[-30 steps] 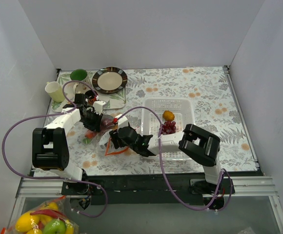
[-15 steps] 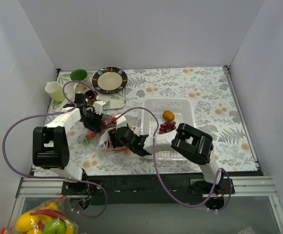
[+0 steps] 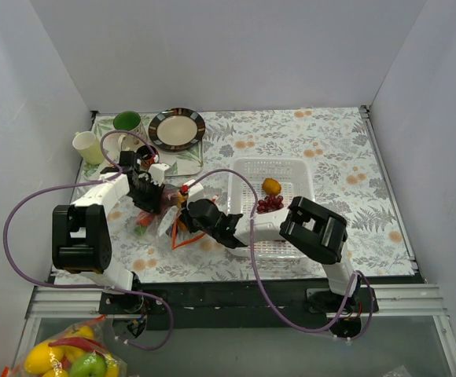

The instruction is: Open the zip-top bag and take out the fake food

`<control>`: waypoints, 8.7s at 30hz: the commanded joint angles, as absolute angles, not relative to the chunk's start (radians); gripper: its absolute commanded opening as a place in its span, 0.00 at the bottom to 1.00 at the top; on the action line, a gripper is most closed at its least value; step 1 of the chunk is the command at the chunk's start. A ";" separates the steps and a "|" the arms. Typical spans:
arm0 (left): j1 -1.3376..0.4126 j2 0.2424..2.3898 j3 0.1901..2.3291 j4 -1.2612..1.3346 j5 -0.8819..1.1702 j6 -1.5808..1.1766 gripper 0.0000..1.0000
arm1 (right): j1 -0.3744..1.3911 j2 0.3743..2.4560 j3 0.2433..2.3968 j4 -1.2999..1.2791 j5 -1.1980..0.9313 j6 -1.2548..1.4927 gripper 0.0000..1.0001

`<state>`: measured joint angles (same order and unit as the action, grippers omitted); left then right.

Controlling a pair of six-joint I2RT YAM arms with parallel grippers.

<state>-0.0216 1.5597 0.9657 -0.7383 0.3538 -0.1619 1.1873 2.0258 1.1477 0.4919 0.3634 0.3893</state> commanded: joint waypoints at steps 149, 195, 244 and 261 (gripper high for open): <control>-0.031 1.618 1.111 -0.851 0.385 -0.202 0.00 | 1.149 0.962 0.925 -0.169 0.228 0.334 0.01; -0.029 1.632 1.100 -0.934 0.621 -0.270 0.34 | 1.129 1.132 0.959 -0.396 0.578 0.410 0.98; -0.032 1.609 1.151 -0.981 0.428 -0.229 0.00 | 1.413 1.448 0.907 0.008 0.546 0.193 0.78; -0.031 1.678 1.072 -0.859 0.276 -0.206 0.00 | 1.424 1.611 1.089 0.026 0.457 0.101 0.64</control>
<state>-0.0322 1.6756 1.0859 -0.9031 0.3099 -0.2241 1.4281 1.5536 1.0355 -0.0063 0.4881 0.1249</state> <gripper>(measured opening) 0.009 0.644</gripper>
